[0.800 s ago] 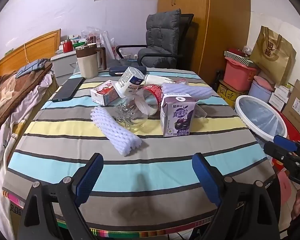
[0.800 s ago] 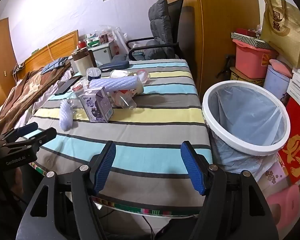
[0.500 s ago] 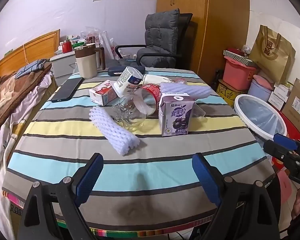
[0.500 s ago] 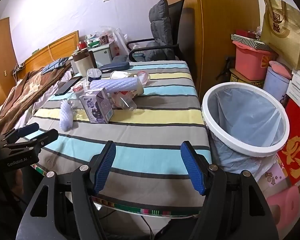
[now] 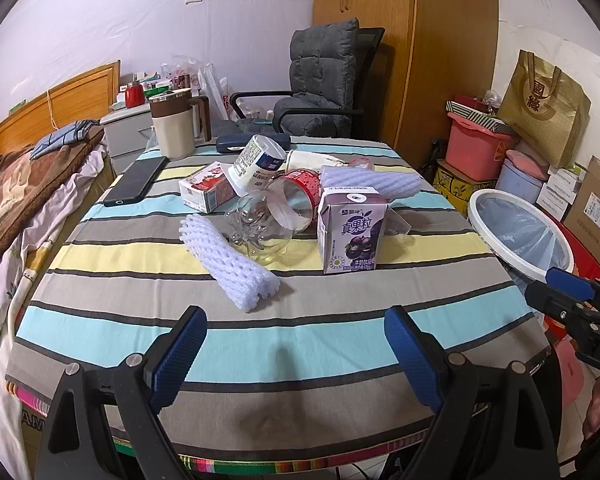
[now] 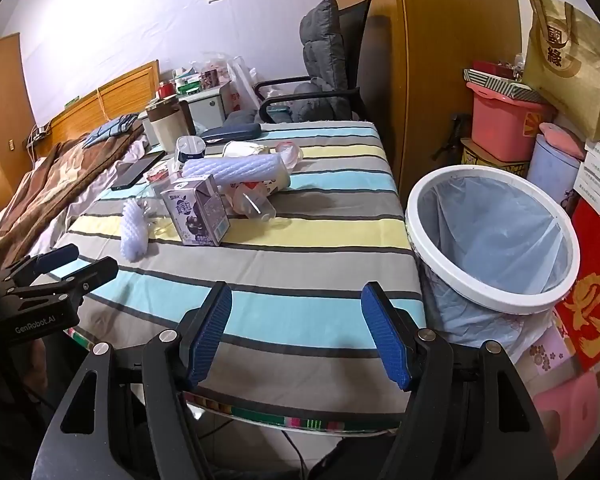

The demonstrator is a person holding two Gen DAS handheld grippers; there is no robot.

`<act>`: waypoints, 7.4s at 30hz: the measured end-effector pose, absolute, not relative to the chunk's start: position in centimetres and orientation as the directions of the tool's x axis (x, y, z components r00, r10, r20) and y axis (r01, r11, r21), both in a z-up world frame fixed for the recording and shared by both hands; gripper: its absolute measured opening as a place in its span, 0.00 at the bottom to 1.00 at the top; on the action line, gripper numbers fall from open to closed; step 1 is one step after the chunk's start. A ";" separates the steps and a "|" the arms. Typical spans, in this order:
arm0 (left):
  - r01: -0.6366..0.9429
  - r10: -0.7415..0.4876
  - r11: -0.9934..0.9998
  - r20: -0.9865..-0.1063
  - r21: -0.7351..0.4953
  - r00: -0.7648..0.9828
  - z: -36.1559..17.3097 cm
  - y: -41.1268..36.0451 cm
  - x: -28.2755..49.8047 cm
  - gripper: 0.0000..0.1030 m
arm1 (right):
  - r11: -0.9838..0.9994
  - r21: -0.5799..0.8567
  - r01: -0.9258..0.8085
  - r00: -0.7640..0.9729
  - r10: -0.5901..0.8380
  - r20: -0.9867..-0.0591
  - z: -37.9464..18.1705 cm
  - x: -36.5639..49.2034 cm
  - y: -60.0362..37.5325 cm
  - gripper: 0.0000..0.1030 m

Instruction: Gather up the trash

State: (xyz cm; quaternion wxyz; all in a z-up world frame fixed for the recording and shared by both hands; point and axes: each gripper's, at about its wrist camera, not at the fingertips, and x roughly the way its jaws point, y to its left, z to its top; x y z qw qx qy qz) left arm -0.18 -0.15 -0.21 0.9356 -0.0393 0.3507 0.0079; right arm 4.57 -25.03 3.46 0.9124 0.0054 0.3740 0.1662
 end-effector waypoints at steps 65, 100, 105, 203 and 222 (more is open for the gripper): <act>-0.037 -0.010 0.998 -0.659 -0.057 0.752 0.1 -0.3 0.4 0.88 | 0.944 0.132 -0.302 0.659 0.306 -0.687 3.1 4.7 -24.8 0.67; -0.218 -0.004 0.956 -0.748 -0.198 0.664 -3.7 7.2 9.3 0.74 | 0.890 0.142 -0.433 0.564 0.390 -0.728 0.2 13.3 -20.4 0.67; -0.216 -0.026 0.953 -0.765 -0.214 0.643 -4.7 7.1 9.7 0.56 | 0.884 0.171 -0.435 0.521 0.402 -0.753 -0.5 14.2 -20.1 0.63; 0.558 -0.539 0.796 -0.694 -0.236 0.476 -0.7 -26.9 17.8 0.50 | 0.980 0.174 0.098 0.660 0.067 -0.748 -0.5 12.0 -40.4 0.40; 0.426 -0.409 0.893 -0.656 -0.144 0.635 2.2 -20.6 13.4 0.50 | 0.972 0.233 -0.027 0.708 0.184 -0.682 1.9 10.5 -37.0 0.44</act>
